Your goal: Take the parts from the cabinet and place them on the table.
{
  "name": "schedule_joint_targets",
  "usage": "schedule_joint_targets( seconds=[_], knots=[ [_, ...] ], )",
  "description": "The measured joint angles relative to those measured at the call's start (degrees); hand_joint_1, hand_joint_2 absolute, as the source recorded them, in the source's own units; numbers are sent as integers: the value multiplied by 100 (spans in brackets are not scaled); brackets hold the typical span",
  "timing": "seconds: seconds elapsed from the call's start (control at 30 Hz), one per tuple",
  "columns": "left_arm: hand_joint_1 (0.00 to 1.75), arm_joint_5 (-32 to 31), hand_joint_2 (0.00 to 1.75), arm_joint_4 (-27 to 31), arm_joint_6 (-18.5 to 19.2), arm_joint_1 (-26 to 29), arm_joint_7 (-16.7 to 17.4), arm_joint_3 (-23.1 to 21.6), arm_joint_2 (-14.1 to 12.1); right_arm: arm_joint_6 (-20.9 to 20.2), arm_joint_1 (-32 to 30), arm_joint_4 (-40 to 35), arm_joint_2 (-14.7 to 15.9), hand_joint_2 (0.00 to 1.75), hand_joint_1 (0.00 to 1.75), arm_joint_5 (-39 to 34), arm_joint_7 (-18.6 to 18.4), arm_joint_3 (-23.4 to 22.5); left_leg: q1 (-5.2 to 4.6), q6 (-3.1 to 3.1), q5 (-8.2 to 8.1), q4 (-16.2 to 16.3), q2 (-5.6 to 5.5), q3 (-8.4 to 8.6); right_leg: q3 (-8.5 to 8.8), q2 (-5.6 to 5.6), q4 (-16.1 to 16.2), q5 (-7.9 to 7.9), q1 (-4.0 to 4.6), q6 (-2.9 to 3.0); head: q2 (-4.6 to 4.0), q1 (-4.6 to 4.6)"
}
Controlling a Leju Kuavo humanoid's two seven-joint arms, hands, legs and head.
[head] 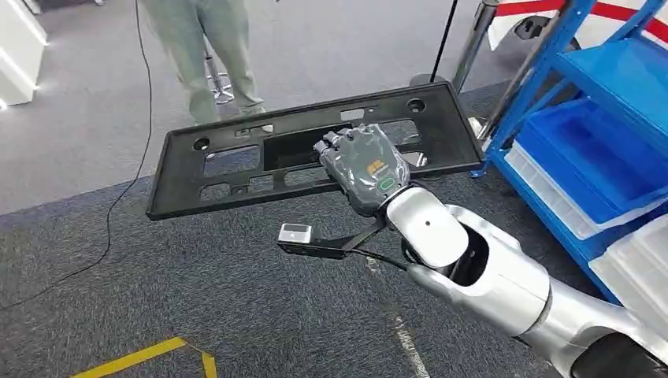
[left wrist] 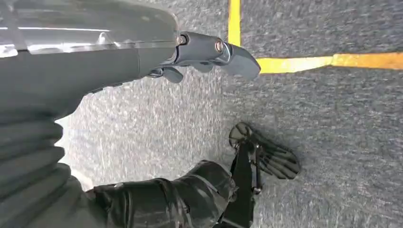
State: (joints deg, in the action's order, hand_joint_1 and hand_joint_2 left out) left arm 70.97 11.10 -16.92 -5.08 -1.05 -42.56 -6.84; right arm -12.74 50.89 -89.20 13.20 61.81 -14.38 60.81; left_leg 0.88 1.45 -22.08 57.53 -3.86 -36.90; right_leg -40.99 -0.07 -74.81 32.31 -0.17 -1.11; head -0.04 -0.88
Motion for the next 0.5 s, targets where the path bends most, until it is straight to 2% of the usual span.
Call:
schedule_joint_targets(
  seconds=[0.03, 0.07, 0.1, 0.13, 0.17, 0.2, 0.23, 0.27, 0.3, 0.33, 0.37, 0.4, 0.43, 0.47, 0.5],
  knots=[
    [0, -2, 175, 0, -2, 0, 2, 0, 0, 0, 1, 0, 0, 175, 175, -7, 0, 0, 1, -1, 0, 9, -91, 4, 159, 14, 403, -271, -3, 17, 0, -2],
    [0, -2, 175, 0, -2, -1, 9, 0, 0, 0, 3, 0, 0, 175, 175, -9, 0, 0, 4, -12, -7, 22, -175, 6, 391, 92, 946, -574, -11, 38, 0, 0],
    [0, -2, 175, 0, -4, 0, 20, 0, 0, 0, 9, 0, 0, 175, 175, -9, -2, 0, 15, -27, -13, 41, -248, -6, 575, 339, 1403, -794, -30, 57, 0, 2],
    [0, -2, 175, 0, -11, -9, 28, 0, 0, 2, 10, 0, 0, 175, 175, -11, -2, 0, -11, -67, -6, 68, -299, -54, 635, 578, 1531, -702, -50, 73, 0, -13],
    [0, -2, 175, 0, -17, -19, 35, 0, -4, 2, 19, 0, 0, 175, 175, -15, -4, 0, -5, -96, 4, 97, -379, -102, 670, 527, 1602, -701, -78, 71, 0, -17],
    [0, -2, 175, 0, -22, -15, 35, 0, -7, 4, 14, 0, 0, 175, 175, -18, -4, 2, 35, -143, 33, 84, -444, -129, 657, 470, 1591, -701, -39, 76, 0, -7],
    [0, -2, 175, 0, -24, 10, 35, 0, -9, 7, 11, 4, 0, 175, 175, -17, -7, 2, 52, -177, 54, 54, -519, -140, 660, 401, 1580, -699, -22, 99, 0, -2],
    [0, -2, 175, -2, -28, 32, 35, 0, -15, 9, 17, 4, -7, 175, 175, -17, -9, 2, 51, -210, 66, 47, -602, -153, 673, 320, 1612, -725, -43, 140, 0, -2],
    [0, -2, 175, -2, -28, 54, 35, 0, -13, 11, 28, 2, -28, 175, 175, -17, -9, 2, 46, -222, 11, 133, -348, -196, 699, 225, 1649, -747, -70, 176, 0, -11],
    [0, -2, 175, -2, -28, 41, 35, 0, -13, 13, 32, 2, -48, 175, 175, -20, -7, 2, -2, -247, -138, 355, -1, -300, 711, 169, 1658, -744, -68, 211, 0, -50],
    [0, -2, 175, -2, -28, 18, 33, 0, -15, 22, 42, 2, -52, 175, 175, -24, -7, 2, 7, -275, -352, 764, 189, -500, 714, 88, 1657, -741, -54, 238, 0, -65],
    [0, -2, 175, -2, -28, 1, 33, 0, -15, 26, 39, 2, -52, 175, 175, -24, -7, 2, 15, -291, -567, 1259, 298, -735, 713, -3, 1654, -735, -37, 245, 0, -61],
    [0, -2, 175, -2, -26, -7, 31, 0, -15, 24, 28, 7, -52, 175, 175, -24, -7, 4, 17, -302, -713, 1683, 339, -939, 711, -95, 1648, -728, -29, 255, 0, -61],
    [0, -2, 175, -2, -24, -4, 31, 0, -13, 24, 21, 9, -52, 175, 175, -31, -7, 11, 17, -311, -734, 1885, 355, -1030, 706, -184, 1645, -722, -25, 257, 0, -61],
    [0, 0, 175, -2, -15, 1, 33, 0, -13, 28, 20, 9, -55, 175, 175, -44, -4, 20, 17, -310, -641, 1787, 358, -972, 707, -261, 1644, -719, -23, 256, 0, -63]
  ],
)
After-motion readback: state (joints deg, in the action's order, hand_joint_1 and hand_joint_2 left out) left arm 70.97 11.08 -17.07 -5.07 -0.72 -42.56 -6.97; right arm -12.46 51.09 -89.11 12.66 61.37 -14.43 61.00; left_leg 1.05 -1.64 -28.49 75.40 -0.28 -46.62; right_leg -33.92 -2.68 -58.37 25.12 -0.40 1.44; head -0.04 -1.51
